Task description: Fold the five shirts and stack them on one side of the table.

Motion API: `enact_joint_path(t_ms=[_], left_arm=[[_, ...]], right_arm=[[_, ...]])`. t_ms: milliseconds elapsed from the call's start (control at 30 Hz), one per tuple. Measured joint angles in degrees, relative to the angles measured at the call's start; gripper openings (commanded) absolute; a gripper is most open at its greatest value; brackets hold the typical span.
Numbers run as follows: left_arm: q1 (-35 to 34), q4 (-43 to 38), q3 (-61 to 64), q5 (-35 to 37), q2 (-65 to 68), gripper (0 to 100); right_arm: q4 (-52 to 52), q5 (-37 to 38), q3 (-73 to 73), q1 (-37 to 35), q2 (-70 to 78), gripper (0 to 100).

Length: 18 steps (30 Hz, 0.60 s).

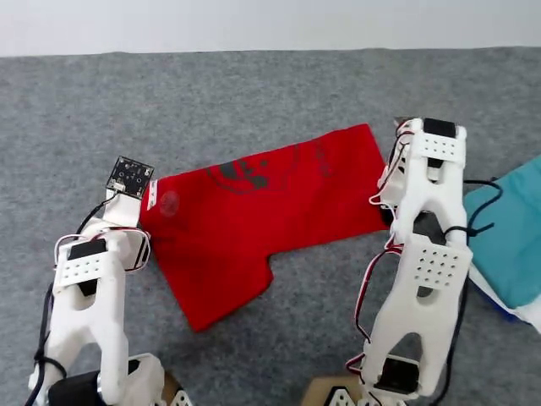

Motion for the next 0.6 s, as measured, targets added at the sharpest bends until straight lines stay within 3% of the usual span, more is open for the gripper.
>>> enact_joint_path(t_ms=[400, 600], left_arm=[[0.0, 0.0, 0.0, 0.0, 0.0, 18], [0.0, -0.5, 1.0, 0.0, 0.0, 18]], right_arm=[[-0.3, 0.0, 0.1, -6.8, -8.5, 0.9], [-6.8, 0.8, 0.1, -11.7, -11.6, 0.9]])
